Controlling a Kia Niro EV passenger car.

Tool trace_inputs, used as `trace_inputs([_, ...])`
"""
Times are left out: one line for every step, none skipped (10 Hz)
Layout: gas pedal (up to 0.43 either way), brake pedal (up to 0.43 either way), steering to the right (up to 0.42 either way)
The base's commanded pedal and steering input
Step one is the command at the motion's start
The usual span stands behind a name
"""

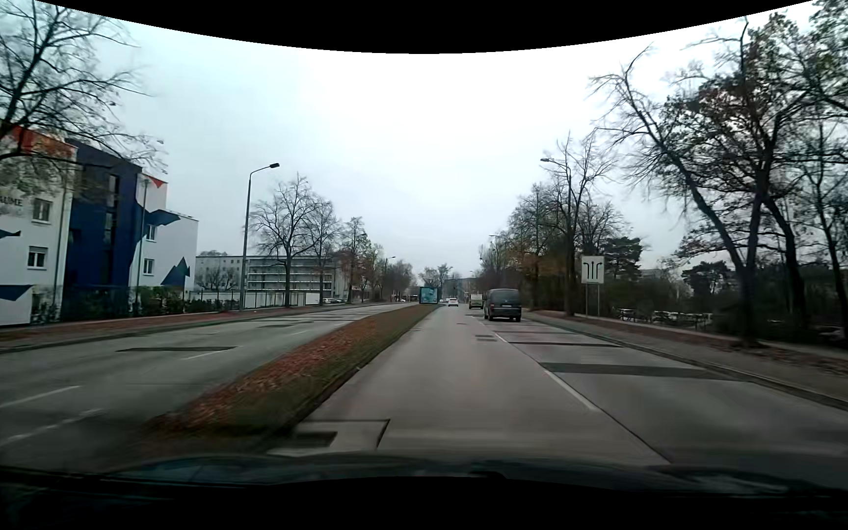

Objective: Follow the waypoints while adhering to traffic rules and regulations

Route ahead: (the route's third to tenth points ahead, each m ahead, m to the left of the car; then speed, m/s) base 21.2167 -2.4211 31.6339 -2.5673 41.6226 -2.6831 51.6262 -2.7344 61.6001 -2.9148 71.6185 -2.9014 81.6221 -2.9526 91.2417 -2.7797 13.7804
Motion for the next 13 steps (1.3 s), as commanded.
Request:
trace_inputs([0.177, 0.0, 0.003])
trace_inputs([0.177, 0.0, 0.003])
trace_inputs([0.177, 0.0, 0.004])
trace_inputs([0.177, 0.0, 0.004])
trace_inputs([0.177, 0.0, 0.004])
trace_inputs([0.177, 0.0, 0.004])
trace_inputs([0.177, 0.0, 0.003])
trace_inputs([0.177, 0.0, 0.002])
trace_inputs([0.177, 0.0, 0.001])
trace_inputs([0.177, 0.0, 0.001])
trace_inputs([0.177, 0.0, 0.002])
trace_inputs([0.177, 0.0, 0.001])
trace_inputs([0.177, 0.0, 0.001])
